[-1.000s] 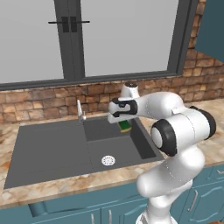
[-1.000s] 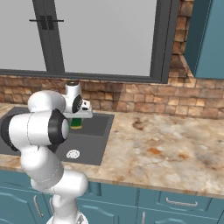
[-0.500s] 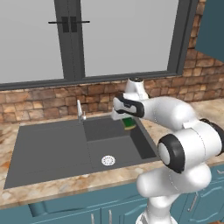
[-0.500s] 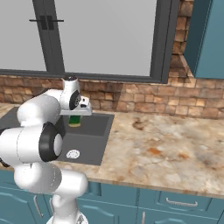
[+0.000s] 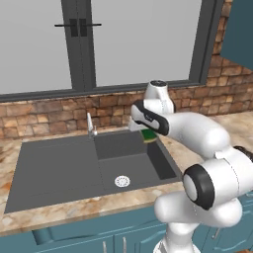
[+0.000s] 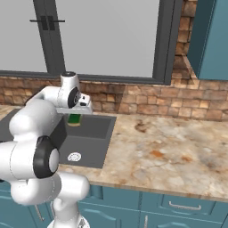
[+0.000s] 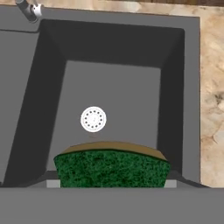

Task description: Pick up the bar soap and sponge from the sink, and place them back in the cabinet, and close the cabinet doors.

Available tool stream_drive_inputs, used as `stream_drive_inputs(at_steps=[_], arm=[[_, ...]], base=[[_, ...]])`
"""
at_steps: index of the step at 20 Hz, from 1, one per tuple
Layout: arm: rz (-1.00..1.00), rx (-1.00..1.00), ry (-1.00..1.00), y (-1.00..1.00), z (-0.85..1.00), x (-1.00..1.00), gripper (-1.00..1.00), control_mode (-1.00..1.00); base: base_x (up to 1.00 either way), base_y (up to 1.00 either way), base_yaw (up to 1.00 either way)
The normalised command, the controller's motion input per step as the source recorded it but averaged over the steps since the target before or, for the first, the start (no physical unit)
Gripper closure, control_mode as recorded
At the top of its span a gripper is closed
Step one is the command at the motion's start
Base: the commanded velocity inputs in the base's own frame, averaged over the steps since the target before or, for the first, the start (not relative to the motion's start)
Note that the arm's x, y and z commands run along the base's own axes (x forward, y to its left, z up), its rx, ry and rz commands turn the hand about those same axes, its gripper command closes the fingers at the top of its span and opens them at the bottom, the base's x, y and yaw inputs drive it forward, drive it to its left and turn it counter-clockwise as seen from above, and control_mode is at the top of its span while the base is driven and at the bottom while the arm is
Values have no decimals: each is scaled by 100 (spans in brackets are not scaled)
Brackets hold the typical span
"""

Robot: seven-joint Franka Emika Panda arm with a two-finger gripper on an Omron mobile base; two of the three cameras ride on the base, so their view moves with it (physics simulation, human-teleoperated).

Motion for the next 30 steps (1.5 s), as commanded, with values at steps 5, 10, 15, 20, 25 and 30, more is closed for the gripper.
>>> stream_drive_inputs(at_steps=[5, 10, 15, 20, 25, 30], arm=[[-1, 0, -1, -1, 35, -27, 100, -100], [-1, 0, -2, -1, 29, -21, 100, -100], [0, 0, 0, 0, 30, -1, 100, -100], [0, 0, 0, -6, 34, -13, 100, -100], [0, 0, 0, -16, 25, -27, 100, -100], [0, 0, 0, -21, 15, -37, 100, -100]], base=[[0, 0, 0], [0, 0, 0], [0, 0, 0], [0, 0, 0], [0, 0, 0], [0, 0, 0]])
